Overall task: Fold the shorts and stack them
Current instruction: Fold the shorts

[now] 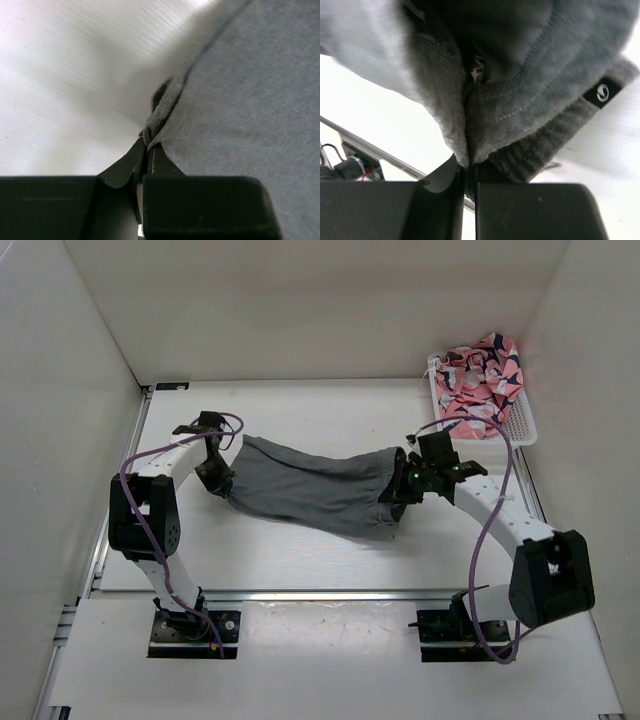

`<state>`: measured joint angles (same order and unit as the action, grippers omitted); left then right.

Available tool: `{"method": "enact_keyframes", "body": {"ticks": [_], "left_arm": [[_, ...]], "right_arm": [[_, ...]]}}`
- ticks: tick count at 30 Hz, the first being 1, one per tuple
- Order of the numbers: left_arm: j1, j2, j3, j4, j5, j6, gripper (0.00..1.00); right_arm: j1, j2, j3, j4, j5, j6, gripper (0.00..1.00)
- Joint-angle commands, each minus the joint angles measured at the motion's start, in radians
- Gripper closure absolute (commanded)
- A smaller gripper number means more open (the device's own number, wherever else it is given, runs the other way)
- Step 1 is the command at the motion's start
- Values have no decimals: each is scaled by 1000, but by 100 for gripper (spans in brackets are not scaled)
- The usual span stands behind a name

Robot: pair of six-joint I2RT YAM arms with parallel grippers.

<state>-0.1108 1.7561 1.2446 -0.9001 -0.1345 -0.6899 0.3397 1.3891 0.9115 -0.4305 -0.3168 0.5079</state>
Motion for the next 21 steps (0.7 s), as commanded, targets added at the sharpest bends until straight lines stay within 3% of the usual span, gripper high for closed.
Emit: {"method": "enact_keyframes", "body": {"ticks": [1, 3, 5, 7, 10, 11, 21], "left_arm": [[-4, -37, 23, -8, -24, -17, 90], [-4, -37, 13, -8, -24, -17, 90], [-4, -26, 13, -8, -24, -17, 90], [-4, -26, 13, -8, -24, -17, 90], [-15, -26, 13, -8, -24, -17, 90], [-15, -26, 13, -8, -24, -17, 90], [-15, -26, 4, -8, -24, -26, 90]], "right_arm": [[-8, -71, -23, -67, -36, 4, 100], [-8, -82, -130, -28, -79, 47, 97], [-8, -82, -210, 61, -129, 89, 84], [-8, -82, -307, 136, -159, 145, 65], [-8, -73, -338, 148, -148, 176, 60], [-8, -73, -347, 148, -134, 190, 54], [-8, -176, -283, -11, -62, 210, 44]]}}
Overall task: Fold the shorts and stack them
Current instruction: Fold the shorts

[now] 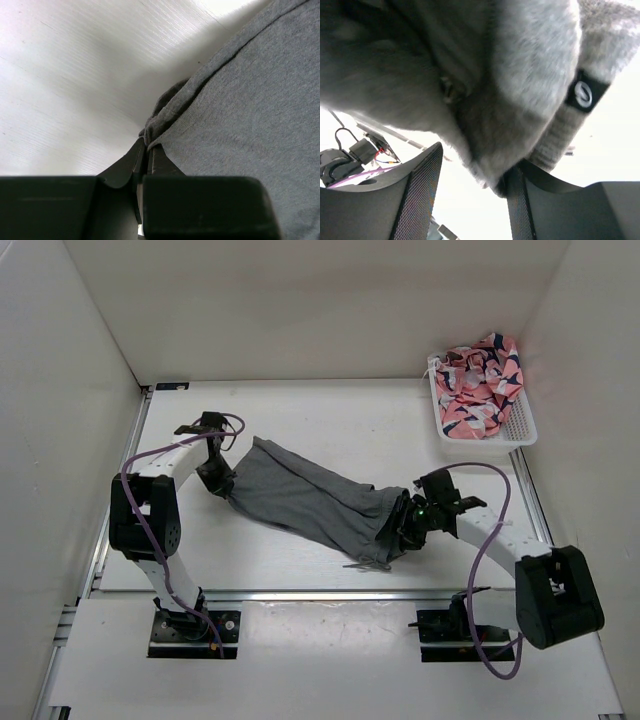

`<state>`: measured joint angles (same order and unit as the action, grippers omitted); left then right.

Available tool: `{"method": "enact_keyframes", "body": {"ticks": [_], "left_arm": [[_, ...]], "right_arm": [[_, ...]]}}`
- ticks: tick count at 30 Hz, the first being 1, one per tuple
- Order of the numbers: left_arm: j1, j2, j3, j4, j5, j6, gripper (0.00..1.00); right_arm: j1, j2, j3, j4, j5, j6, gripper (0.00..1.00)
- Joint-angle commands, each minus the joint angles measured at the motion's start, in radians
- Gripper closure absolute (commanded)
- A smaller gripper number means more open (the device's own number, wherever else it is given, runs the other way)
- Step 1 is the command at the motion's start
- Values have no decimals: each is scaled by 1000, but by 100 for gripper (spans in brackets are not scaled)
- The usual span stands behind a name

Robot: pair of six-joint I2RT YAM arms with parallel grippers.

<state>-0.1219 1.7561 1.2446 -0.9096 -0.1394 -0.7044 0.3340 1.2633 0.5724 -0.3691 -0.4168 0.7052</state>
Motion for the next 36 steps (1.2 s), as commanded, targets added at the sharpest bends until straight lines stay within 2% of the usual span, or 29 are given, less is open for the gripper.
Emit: {"method": "enact_keyframes", "body": {"ticks": [1, 3, 8, 10, 11, 15, 16, 18, 20, 22, 25, 27, 30, 31, 33, 35, 36], "left_arm": [[-4, -26, 4, 2, -19, -12, 90], [-13, -26, 4, 2, -19, -12, 90], [-33, -6, 13, 2, -19, -12, 90], [-42, -6, 13, 2, -19, -21, 90], [-42, -6, 13, 2, -19, -21, 90], [-51, -6, 13, 2, -19, -21, 90], [-51, -6, 13, 2, -19, -21, 90], [-51, -6, 22, 2, -19, -21, 90], [-51, -6, 23, 2, -19, -21, 90], [-51, -6, 23, 2, -19, -30, 90], [-70, 3, 32, 2, -19, -30, 90], [-70, 3, 32, 2, -19, -40, 90], [-70, 3, 32, 2, -19, -40, 90], [-70, 3, 32, 2, -19, -40, 90], [-70, 3, 32, 2, -19, -40, 90], [-70, 3, 32, 2, -19, -40, 90], [-70, 3, 41, 2, -19, -40, 90]], "right_arm": [[-3, -74, 66, -92, 61, 2, 44], [-3, -84, 76, -122, 119, 2, 43], [-3, -67, 89, -100, 128, -10, 43], [-3, -56, 89, -68, 119, -10, 47], [-3, -47, 89, -59, 106, -10, 49], [39, -56, 89, -28, 26, -44, 71], [48, -56, 89, -19, -8, -62, 73], [85, -71, 104, -7, -123, -143, 73], [129, -39, 148, -74, -164, -234, 62], [151, -15, 159, -144, -113, -250, 55], [151, 4, 120, -134, -62, -239, 47], [151, 30, 89, -100, -62, -227, 47], [160, 59, 69, -48, -74, -216, 52], [172, 73, 60, -38, -88, -216, 61], [181, 85, 60, -27, -88, -216, 72], [191, 110, 60, -27, -100, -225, 92], [201, 120, 70, -27, -111, -234, 97]]}}
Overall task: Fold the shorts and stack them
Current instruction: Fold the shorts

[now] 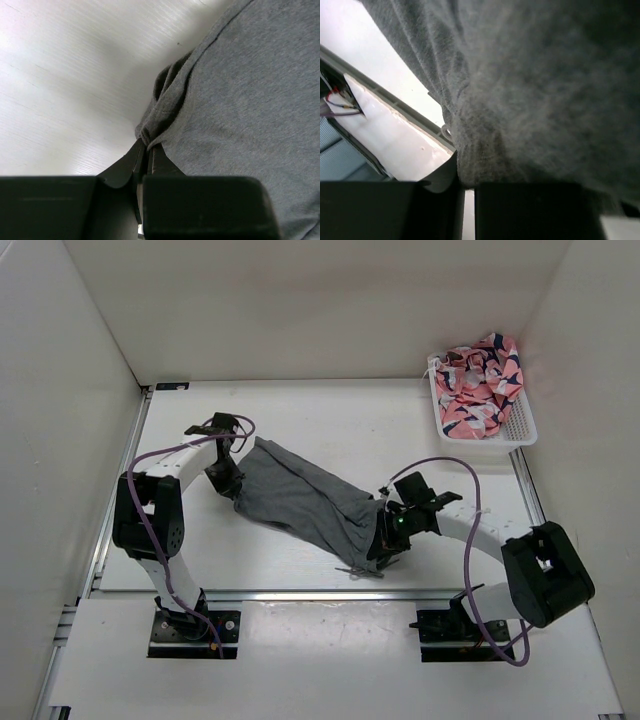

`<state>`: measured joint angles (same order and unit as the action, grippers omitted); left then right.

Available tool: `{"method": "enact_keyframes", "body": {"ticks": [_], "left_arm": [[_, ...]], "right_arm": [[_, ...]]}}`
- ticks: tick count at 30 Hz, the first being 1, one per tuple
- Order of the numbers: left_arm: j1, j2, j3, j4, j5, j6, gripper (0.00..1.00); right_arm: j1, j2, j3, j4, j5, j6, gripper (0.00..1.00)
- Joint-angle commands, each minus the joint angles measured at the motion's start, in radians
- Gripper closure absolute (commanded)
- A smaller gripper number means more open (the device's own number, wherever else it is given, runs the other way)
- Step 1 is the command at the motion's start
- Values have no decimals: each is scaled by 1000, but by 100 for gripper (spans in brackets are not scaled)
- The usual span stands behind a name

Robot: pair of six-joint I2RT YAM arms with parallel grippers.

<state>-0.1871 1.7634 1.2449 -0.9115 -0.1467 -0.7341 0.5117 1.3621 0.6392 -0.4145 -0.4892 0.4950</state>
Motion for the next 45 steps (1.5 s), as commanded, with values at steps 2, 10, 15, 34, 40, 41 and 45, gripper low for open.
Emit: {"method": "enact_keyframes", "body": {"ticks": [2, 10, 15, 34, 40, 41, 45], "left_arm": [[-5, 5, 41, 3, -11, -10, 90], [-5, 14, 66, 3, 1, -31, 90], [-5, 25, 120, -18, 12, -31, 90], [-5, 34, 102, -27, -7, -31, 90], [-5, 34, 102, -27, -7, -31, 90], [-5, 34, 102, -27, -7, -31, 90], [-5, 34, 102, -27, -7, -22, 90]], "right_arm": [[34, 22, 17, 0, -26, -24, 100], [-13, -127, 216, -181, 127, -93, 100], [-21, -159, 260, -227, 104, -115, 100], [-71, -423, 33, -380, 210, 51, 0], [-174, -512, -56, -395, 202, 198, 0], [-188, -512, -79, -351, 177, 208, 0], [-249, -436, -157, -256, 38, 208, 0]]}}
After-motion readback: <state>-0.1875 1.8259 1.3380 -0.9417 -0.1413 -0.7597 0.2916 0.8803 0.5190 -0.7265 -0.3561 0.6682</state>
